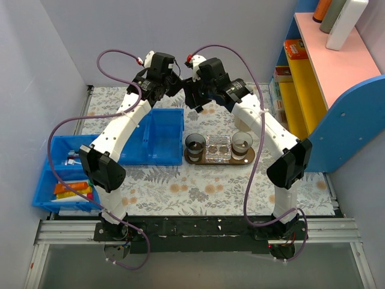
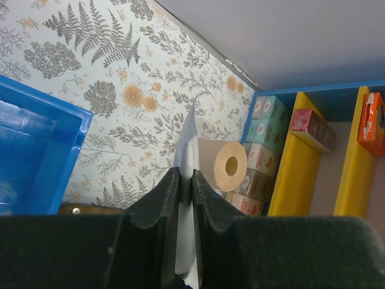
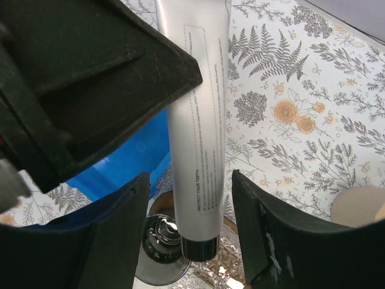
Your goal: Prepare toiletry sets of a toothbrush and toothpaste on the tray
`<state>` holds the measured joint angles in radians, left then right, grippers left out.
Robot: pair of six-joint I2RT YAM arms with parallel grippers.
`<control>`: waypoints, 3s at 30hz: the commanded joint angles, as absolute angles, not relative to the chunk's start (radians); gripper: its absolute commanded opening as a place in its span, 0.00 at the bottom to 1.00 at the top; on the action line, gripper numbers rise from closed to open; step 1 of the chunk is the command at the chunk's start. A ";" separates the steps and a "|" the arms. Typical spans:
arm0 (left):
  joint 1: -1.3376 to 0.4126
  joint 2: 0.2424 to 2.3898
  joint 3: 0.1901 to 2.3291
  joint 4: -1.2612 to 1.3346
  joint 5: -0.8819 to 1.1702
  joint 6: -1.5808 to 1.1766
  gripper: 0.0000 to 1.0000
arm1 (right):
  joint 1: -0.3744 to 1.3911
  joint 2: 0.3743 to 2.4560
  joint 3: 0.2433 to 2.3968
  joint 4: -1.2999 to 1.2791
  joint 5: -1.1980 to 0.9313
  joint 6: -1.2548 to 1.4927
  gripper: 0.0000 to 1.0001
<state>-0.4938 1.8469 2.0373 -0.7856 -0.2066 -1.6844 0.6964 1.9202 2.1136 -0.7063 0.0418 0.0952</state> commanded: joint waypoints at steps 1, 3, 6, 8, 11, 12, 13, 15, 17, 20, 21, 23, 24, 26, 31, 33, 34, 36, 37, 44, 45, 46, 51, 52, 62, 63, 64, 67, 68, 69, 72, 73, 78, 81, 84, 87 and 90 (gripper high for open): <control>-0.497 1.773 2.077 -0.765 -0.189 -1.707 0.00 | 0.695 1.934 2.100 -0.673 0.044 0.077 0.64; -0.497 1.770 2.069 -0.764 -0.181 -1.709 0.00 | 0.690 1.942 2.097 -0.675 0.048 0.084 0.64; -0.497 1.755 2.054 -0.761 -0.187 -1.709 0.00 | 0.675 1.945 2.091 -0.683 0.049 0.097 0.58; -0.497 1.744 2.045 -0.753 -0.190 -1.709 0.00 | 0.666 1.944 2.076 -0.681 0.034 0.100 0.54; -0.497 1.743 2.042 -0.750 -0.181 -1.715 0.00 | 0.663 1.936 2.068 -0.673 0.008 0.095 0.47; -0.495 1.741 2.042 -0.750 -0.178 -1.717 0.00 | 0.661 1.936 2.068 -0.669 0.008 0.092 0.45; -0.497 1.740 2.040 -0.747 -0.178 -1.715 0.00 | 0.660 1.933 2.068 -0.666 -0.035 0.089 0.38; -0.497 1.729 2.025 -0.730 -0.178 -1.712 0.00 | 0.658 1.924 2.068 -0.658 -0.051 0.087 0.31; -0.497 1.715 2.008 -0.701 -0.176 -1.706 0.02 | 0.649 1.916 2.068 -0.653 -0.081 0.092 0.25; -0.497 1.678 1.953 -0.631 -0.157 -1.683 0.25 | 0.629 1.884 2.053 -0.627 -0.129 0.107 0.20; -0.495 1.668 1.936 -0.608 -0.138 -1.674 0.29 | 0.621 1.862 2.036 -0.602 -0.147 0.121 0.17; -0.495 1.634 1.887 -0.556 -0.123 -1.651 0.42 | 0.600 1.841 2.014 -0.574 -0.195 0.138 0.15; -0.492 1.626 1.872 -0.540 -0.103 -1.644 0.46 | 0.592 1.820 1.991 -0.549 -0.212 0.158 0.14; -0.483 1.598 1.835 -0.497 -0.074 -1.628 0.59 | 0.569 1.803 1.980 -0.529 -0.270 0.167 0.14; -0.375 1.505 1.694 -0.304 0.204 -1.612 0.98 | 0.494 1.755 1.982 -0.486 -0.428 0.210 0.14; -0.306 1.439 1.575 -0.126 0.328 -1.643 0.98 | 0.459 1.729 1.974 -0.459 -0.546 0.247 0.15; -0.289 1.421 1.545 -0.067 0.425 -1.644 0.98 | 0.425 1.721 1.967 -0.440 -0.598 0.271 0.15; -0.256 1.401 1.523 0.035 0.515 -1.644 0.98 | 0.390 1.688 1.922 -0.338 -0.754 0.388 0.15; -0.247 1.404 1.526 0.046 0.553 -1.651 0.98 | 0.365 1.675 1.902 -0.287 -0.805 0.429 0.15; -0.244 1.474 1.485 0.417 0.807 -1.908 0.98 | 0.345 1.606 1.750 0.153 -1.078 0.840 0.15; -0.250 1.492 1.511 0.416 0.842 -1.910 0.98 | 0.347 1.600 1.723 0.235 -1.095 0.923 0.16; -0.259 1.532 1.537 0.407 0.856 -1.896 0.98 | 0.345 1.600 1.714 0.274 -1.127 0.952 0.16; -0.290 1.594 1.565 0.521 0.884 -1.985 0.98 | 0.345 1.601 1.690 0.414 -1.192 1.089 0.16; -0.290 1.598 1.559 0.543 0.882 -1.997 0.98 | 0.347 1.601 1.686 0.451 -1.203 1.129 0.16; -0.382 1.706 1.623 0.770 0.893 -2.138 0.89 | 0.347 1.594 1.643 0.594 -1.255 1.269 0.16; -0.387 1.710 1.624 0.788 0.891 -2.158 0.84 | 0.345 1.588 1.638 0.600 -1.255 1.278 0.16; -0.388 1.721 1.641 0.798 0.894 -2.161 0.81 | 0.347 1.589 1.637 0.603 -1.253 1.279 0.16; -0.403 1.739 1.666 0.819 0.914 -2.187 0.78 | 0.345 1.586 1.631 0.615 -1.261 1.293 0.16; -0.403 1.741 1.661 0.860 0.914 -2.201 0.78 | 0.347 1.585 1.632 0.620 -1.261 1.298 0.16; -0.405 1.741 1.655 0.880 0.910 -2.218 0.78 | 0.345 1.585 1.634 0.623 -1.258 1.301 0.16; -0.411 1.746 1.663 0.873 0.905 -2.215 0.73 | 0.347 1.585 1.635 0.630 -1.262 1.308 0.16; -0.413 1.747 1.670 0.864 0.905 -2.212 0.72 | 0.345 1.585 1.632 0.630 -1.261 1.307 0.16; -0.434 1.756 1.695 0.862 0.894 -2.217 0.61 | 0.347 1.577 1.602 0.630 -1.262 1.299 0.16; -0.443 1.753 1.689 0.861 0.893 -2.217 0.54 | 0.347 1.571 1.586 0.627 -1.262 1.292 0.16; -0.456 1.749 1.675 0.857 0.885 -2.215 0.47 | 0.347 1.566 1.583 0.614 -1.259 1.278 0.16; -0.463 1.743 1.660 0.858 0.873 -2.212 0.38 | 0.347 1.563 1.586 0.586 -1.258 1.253 0.16; -0.465 1.730 1.638 0.856 0.858 -2.207 0.24 | 0.345 1.559 1.586 0.549 -1.253 1.223 0.16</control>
<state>-0.4522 1.7626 1.6596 0.8364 0.8795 -2.0048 0.3473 1.6032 1.5753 0.5701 -1.2663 1.2701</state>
